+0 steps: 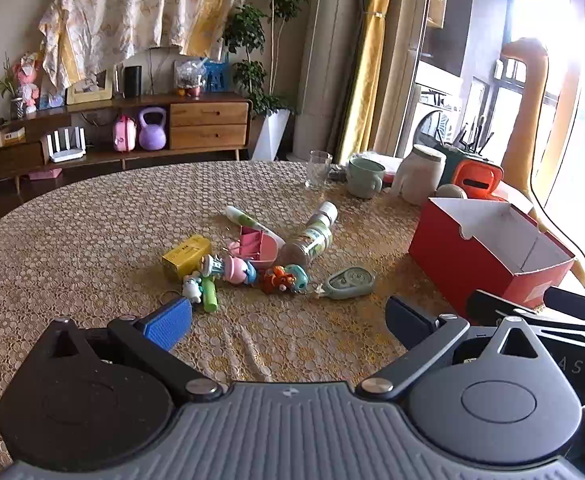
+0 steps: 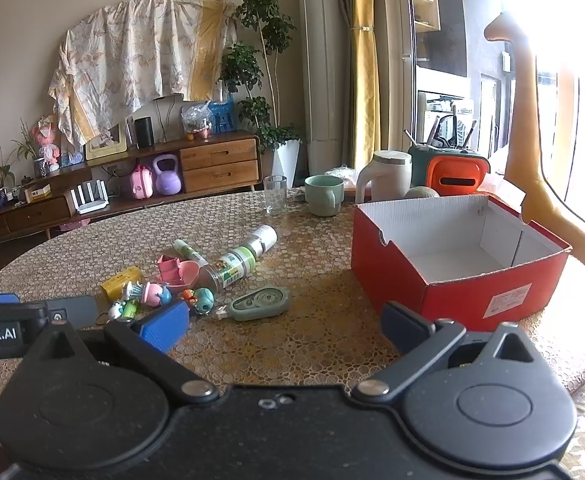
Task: Organize rigid objects
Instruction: 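Move both tools toward the cluster of small items on the table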
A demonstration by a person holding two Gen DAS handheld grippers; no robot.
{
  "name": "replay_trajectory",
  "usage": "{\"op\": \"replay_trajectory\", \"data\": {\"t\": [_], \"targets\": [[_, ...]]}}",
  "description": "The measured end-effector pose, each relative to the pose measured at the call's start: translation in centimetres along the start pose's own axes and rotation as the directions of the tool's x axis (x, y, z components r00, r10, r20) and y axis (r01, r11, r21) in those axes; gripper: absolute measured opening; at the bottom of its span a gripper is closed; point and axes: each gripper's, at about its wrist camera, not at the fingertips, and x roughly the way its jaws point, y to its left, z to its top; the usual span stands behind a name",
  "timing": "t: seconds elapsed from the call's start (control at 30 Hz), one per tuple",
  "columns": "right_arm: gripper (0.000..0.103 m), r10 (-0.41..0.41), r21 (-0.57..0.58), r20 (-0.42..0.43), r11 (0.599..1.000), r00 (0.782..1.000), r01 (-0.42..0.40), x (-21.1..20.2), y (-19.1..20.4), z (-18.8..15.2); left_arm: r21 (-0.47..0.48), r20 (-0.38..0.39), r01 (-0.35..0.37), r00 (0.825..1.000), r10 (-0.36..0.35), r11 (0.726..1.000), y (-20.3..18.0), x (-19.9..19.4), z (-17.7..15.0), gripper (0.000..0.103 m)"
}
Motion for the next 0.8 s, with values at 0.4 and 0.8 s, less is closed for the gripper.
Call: {"op": "replay_trajectory", "data": {"t": [0.4, 0.8], "targets": [[0.102, 0.013, -0.014, 0.0, 1.0, 1.0, -0.013, 0.3, 0.3, 0.0, -0.029, -0.057, 0.01, 0.998, -0.011, 1.0, 0.8, 1.0, -0.2, 0.103], [0.102, 0.119, -0.115, -0.045, 0.986, 0.992, -0.124, 3.3, 1.4, 0.1, -0.095, -0.158, 0.008, 0.987, -0.023, 0.995, 2.7, 4.8, -0.3, 0.103]]}}
